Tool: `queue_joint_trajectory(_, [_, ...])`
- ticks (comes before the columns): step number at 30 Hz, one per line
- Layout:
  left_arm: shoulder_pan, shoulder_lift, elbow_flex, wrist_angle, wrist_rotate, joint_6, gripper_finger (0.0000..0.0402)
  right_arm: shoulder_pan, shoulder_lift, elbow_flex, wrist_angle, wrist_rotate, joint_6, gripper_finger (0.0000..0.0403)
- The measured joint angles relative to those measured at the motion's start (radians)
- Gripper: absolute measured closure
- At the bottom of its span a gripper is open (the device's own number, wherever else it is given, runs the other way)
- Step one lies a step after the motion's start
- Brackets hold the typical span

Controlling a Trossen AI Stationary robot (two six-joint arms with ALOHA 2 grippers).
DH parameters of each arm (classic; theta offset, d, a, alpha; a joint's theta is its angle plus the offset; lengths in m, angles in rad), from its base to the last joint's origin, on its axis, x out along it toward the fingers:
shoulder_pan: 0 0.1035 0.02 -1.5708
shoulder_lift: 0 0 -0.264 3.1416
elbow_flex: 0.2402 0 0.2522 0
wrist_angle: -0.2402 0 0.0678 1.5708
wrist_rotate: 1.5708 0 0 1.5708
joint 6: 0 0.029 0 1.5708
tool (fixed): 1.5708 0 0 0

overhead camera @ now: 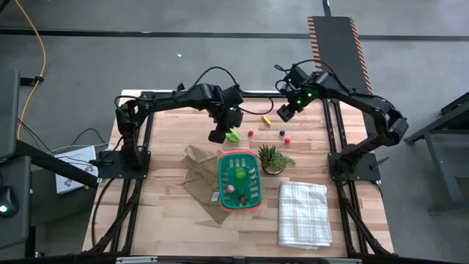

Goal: Pick and placing Produce into tupperware
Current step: Put the green starfruit into the green basket

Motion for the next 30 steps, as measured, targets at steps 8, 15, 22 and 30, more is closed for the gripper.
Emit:
queue_joint_trajectory(8, [0.0, 0.0, 0.0, 0.056, -0.007, 0.076, 0.0319, -0.046, -0.068, 0.0, -0.003, 0.0, 0.009, 0.0236])
queue_joint_trajectory(15, [0.0, 0.003, 0.001, 0.058, -0.016, 0.085, 0.0234, -0.053, -0.111, 0.0, -0.007, 0.0, 0.02, 0.0236])
queue_joint_trajectory(22, [0.023, 0.069, 0.0, 0.084, -0.065, 0.088, 0.0143, -0.052, -0.122, 0.0, -0.011, -0.001, 0.019, 0.0236])
queue_joint_trajectory(30, [0.069, 0.136, -0.001, 0.074, -0.049, 0.025, 0.0119, -0.056, -0.122, 0.0, -0.005, -0.004, -0.022, 0.0236])
